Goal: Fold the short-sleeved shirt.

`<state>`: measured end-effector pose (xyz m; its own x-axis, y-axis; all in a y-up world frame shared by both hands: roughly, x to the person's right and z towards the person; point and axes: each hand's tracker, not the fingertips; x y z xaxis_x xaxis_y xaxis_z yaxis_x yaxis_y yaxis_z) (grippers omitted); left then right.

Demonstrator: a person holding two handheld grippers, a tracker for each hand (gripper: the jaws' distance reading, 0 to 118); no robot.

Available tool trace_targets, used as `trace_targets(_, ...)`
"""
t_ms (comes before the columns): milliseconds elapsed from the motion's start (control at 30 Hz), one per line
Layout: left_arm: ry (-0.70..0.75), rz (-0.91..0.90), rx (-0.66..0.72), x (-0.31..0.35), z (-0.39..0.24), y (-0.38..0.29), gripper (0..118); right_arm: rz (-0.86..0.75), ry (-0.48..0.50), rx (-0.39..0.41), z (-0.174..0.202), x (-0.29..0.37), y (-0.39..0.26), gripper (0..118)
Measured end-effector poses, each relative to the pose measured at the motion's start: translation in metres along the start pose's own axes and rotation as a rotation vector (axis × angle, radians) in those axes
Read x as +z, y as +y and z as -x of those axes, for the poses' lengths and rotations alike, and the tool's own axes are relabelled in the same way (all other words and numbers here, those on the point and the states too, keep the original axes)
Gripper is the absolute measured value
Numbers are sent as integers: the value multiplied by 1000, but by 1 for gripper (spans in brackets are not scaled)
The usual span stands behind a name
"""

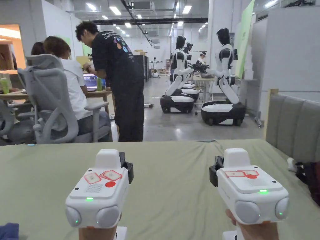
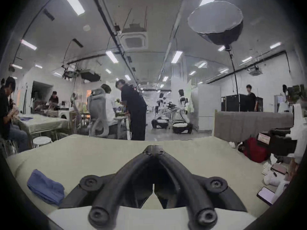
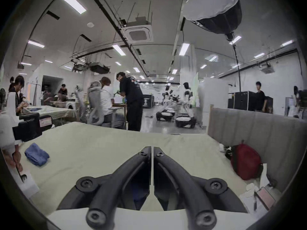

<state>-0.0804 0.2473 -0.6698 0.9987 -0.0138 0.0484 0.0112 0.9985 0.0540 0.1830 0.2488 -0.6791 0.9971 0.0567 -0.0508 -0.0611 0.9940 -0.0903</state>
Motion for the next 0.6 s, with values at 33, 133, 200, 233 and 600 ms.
trace_targets(33, -7, 4, 7, 3, -4, -3, 0, -2, 1, 3, -4, 2, -5, 4)
trace_targets(133, -14, 20, 5, 11, -12, -14, 0, -15, -12, 32, -9, 5, -22, 4)
trace_targets(200, 13, 6, -14, 22, -13, -21, 0, -18, -40, 25, -12, 7, -28, 4)
trace_targets(233, 15, 11, -17, 26, -12, -24, 0, -19, -38, 23, -10, 18, -24, 4)
trace_targets(600, 69, 60, -44, 35, -2, -58, 0, 26, -44, 31, -1, 25, -57, 4)
